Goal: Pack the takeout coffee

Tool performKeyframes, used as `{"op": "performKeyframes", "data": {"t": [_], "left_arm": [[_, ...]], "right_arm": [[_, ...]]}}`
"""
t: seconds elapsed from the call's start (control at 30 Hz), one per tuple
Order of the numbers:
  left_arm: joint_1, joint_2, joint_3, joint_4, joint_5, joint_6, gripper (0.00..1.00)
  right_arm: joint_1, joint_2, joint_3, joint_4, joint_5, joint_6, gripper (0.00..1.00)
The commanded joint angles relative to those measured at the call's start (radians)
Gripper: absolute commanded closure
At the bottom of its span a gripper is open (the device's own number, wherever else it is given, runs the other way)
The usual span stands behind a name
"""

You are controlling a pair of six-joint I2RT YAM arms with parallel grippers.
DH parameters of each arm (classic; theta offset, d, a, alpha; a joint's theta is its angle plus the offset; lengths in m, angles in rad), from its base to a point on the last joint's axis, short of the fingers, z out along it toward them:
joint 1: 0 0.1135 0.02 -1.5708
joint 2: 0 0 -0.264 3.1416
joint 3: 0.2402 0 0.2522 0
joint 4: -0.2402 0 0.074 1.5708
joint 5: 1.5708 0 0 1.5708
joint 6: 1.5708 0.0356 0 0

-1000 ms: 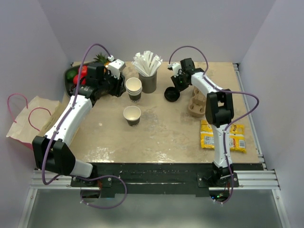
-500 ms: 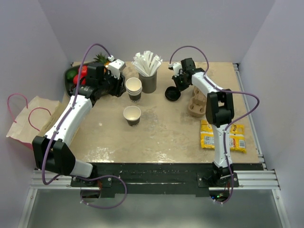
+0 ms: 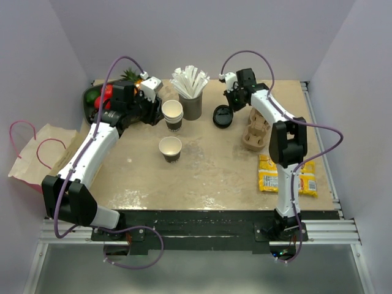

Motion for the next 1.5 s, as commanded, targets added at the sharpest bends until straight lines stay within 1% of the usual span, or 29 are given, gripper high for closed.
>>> {"op": "performKeyframes", "data": {"t": [0.0, 0.23, 0.33, 0.37, 0.4, 0.43, 0.47, 0.5, 0.53, 0.57, 0.6, 0.63, 0.67, 0.7, 0.73, 0.77, 0.8, 0.83, 0.87, 0.9, 1.03, 1.13, 1.2, 1.3, 1.33, 1.4, 1.47], "left_arm": [[0.009, -0.015, 0.024, 0.024, 0.04, 0.02, 0.5], [0.007, -0.021, 0.017, 0.017, 0.081, 0.034, 0.5], [0.007, -0.028, 0.016, 0.021, 0.123, 0.037, 0.51], [0.007, -0.031, 0.011, 0.035, 0.141, 0.037, 0.51], [0.007, -0.052, 0.001, 0.055, 0.159, 0.032, 0.51], [0.007, -0.067, -0.039, 0.132, 0.198, 0.025, 0.51], [0.006, -0.083, -0.058, 0.173, 0.212, 0.017, 0.51], [0.002, -0.106, -0.074, 0.209, 0.224, 0.0, 0.51], [-0.001, -0.112, -0.094, 0.263, 0.248, -0.004, 0.51], [-0.011, -0.116, -0.101, 0.283, 0.253, -0.006, 0.51], [-0.017, -0.12, -0.104, 0.299, 0.255, -0.003, 0.51], [-0.021, -0.121, -0.107, 0.317, 0.262, -0.003, 0.51], [-0.027, -0.121, -0.108, 0.325, 0.27, 0.0, 0.52], [-0.028, -0.123, -0.108, 0.328, 0.279, 0.009, 0.52], [-0.03, -0.126, -0.11, 0.333, 0.308, 0.018, 0.52], [-0.036, -0.129, -0.111, 0.333, 0.327, 0.028, 0.52], [-0.04, -0.136, -0.114, 0.331, 0.347, 0.057, 0.52], [-0.05, -0.143, -0.122, 0.328, 0.371, 0.071, 0.52], [-0.057, -0.15, -0.128, 0.326, 0.38, 0.098, 0.52], [-0.065, -0.161, -0.137, 0.323, 0.382, 0.112, 0.52], [-0.109, -0.199, -0.177, 0.333, 0.407, 0.153, 0.52], [-0.122, -0.221, -0.205, 0.323, 0.427, 0.158, 0.53], [-0.123, -0.239, -0.219, 0.308, 0.416, 0.149, 0.54], [-0.122, -0.291, -0.258, 0.27, 0.361, 0.158, 0.52], [-0.122, -0.329, -0.295, 0.282, 0.276, 0.155, 0.5], [-0.122, -0.383, -0.352, 0.317, 0.198, 0.137, 0.49], [-0.122, -0.419, -0.368, 0.308, 0.174, 0.146, 0.49]], "right_arm": [[0.0, -0.077, -0.009, 0.016, 0.026, 0.003, 1.0], [-0.003, -0.098, -0.008, 0.007, 0.009, 0.002, 1.0], [-0.001, -0.153, -0.037, 0.019, -0.037, -0.011, 1.0], [-0.003, -0.203, -0.056, 0.048, -0.07, -0.015, 1.0], [0.0, -0.239, -0.113, 0.071, -0.084, -0.017, 1.0], [0.0, -0.274, -0.15, 0.138, -0.104, -0.014, 1.0], [0.003, -0.311, -0.188, 0.175, -0.122, -0.014, 1.0], [0.016, -0.393, -0.269, 0.212, -0.155, -0.024, 1.0], [0.026, -0.434, -0.309, 0.288, -0.164, -0.034, 1.0], [0.039, -0.486, -0.349, 0.33, -0.172, -0.047, 1.0], [0.075, -0.576, -0.436, 0.376, -0.166, -0.078, 1.0], [0.098, -0.631, -0.481, 0.464, -0.155, -0.109, 1.0], [0.127, -0.679, -0.529, 0.514, -0.143, -0.145, 1.0], [0.19, -0.725, -0.631, 0.567, -0.126, -0.231, 1.0], [0.222, -0.826, -0.693, 0.714, -0.065, -0.268, 1.0], [0.255, -0.868, -0.755, 0.794, -0.035, -0.305, 1.0], [0.313, -0.909, -0.872, 0.871, -0.006, -0.39, 1.0], [0.336, -0.957, -0.915, 0.983, 0.018, -0.428, 1.0], [0.358, -0.971, -0.967, 1.017, 0.025, -0.457, 1.0], [0.39, -0.977, -0.977, 1.033, 0.031, -0.494, 1.0], [0.453, -0.977, -0.971, 1.037, 0.06, -0.535, 1.0], [0.494, -0.962, -0.966, 1.036, 0.113, -0.554, 1.0], [0.52, -0.937, -0.959, 1.031, 0.161, -0.569, 1.0], [0.557, -0.903, -0.951, 1.037, 0.219, -0.581, 1.0], [0.582, -0.893, -0.949, 1.054, 0.241, -0.59, 1.0], [0.617, -0.877, -0.951, 1.057, 0.247, -0.607, 1.0], [0.649, -0.859, -0.977, 1.088, 0.264, -0.635, 1.0]]}}
